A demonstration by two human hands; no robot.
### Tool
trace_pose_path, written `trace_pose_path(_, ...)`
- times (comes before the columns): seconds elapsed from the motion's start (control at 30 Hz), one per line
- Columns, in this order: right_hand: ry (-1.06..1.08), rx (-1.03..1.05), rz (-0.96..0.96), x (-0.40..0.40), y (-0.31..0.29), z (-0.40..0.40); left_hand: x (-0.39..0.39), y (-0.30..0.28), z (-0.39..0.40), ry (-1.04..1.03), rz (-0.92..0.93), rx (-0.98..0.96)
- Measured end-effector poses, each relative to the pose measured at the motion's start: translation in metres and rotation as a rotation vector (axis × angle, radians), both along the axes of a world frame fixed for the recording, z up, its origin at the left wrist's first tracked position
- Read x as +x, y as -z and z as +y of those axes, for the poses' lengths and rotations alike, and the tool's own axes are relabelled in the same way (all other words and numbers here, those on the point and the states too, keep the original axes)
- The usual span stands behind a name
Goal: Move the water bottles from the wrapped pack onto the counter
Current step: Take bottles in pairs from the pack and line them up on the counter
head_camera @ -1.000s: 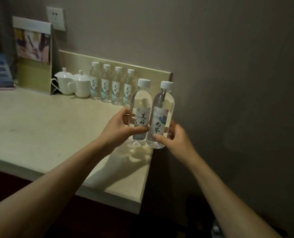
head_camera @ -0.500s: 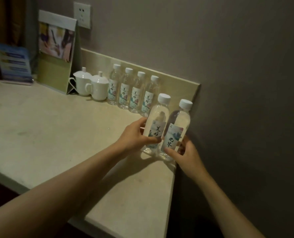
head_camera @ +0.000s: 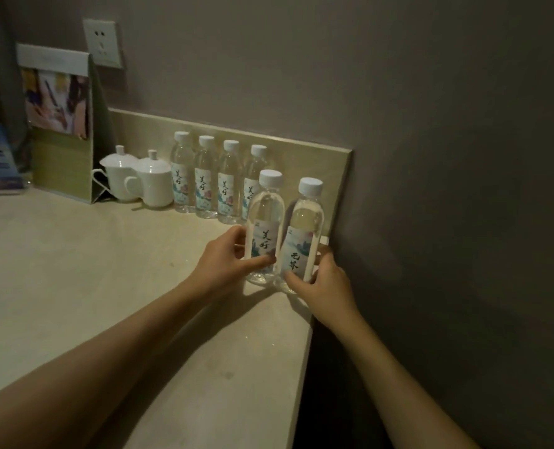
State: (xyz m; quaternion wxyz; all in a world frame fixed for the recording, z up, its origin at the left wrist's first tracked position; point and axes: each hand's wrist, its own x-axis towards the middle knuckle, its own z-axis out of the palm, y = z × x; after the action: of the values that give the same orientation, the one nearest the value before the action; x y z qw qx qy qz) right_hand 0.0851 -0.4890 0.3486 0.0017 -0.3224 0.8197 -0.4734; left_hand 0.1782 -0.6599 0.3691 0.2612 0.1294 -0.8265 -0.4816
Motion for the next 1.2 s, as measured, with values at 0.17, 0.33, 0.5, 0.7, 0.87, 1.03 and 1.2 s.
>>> trace_pose_path(0.17, 0.057, 0.053, -0.003, -0.013, -0.004, -0.014, -0.011, -0.001, -0.012, -0.017, -0.001, -0.085)
trace_pose_path(0.33, 0.127, 0.064, 0.011, -0.017, -0.007, -0.025, -0.025, -0.001, -0.021, 0.029, 0.01, -0.083)
trace_pose_path(0.5, 0.171, 0.063, -0.022, -0.022, -0.013, -0.036, -0.042, 0.0, -0.032, 0.04, -0.002, -0.085)
trace_pose_path(0.7, 0.266, 0.05, -0.052, -0.018, -0.02, -0.05, -0.066, 0.003, -0.033, 0.005, -0.005, -0.041)
trace_pose_path(0.87, 0.328, 0.01, -0.066, -0.012, -0.019, -0.057, -0.075, 0.013, -0.034, -0.091, 0.05, -0.021)
trace_pose_path(1.03, 0.361, 0.029, -0.079, -0.015, -0.02, -0.062, -0.08, 0.012, -0.041, -0.055, 0.045, -0.063)
trace_pose_path(1.2, 0.338, 0.039, -0.111, -0.02, -0.025, -0.064, -0.081, 0.017, -0.039, -0.101, 0.083, -0.112)
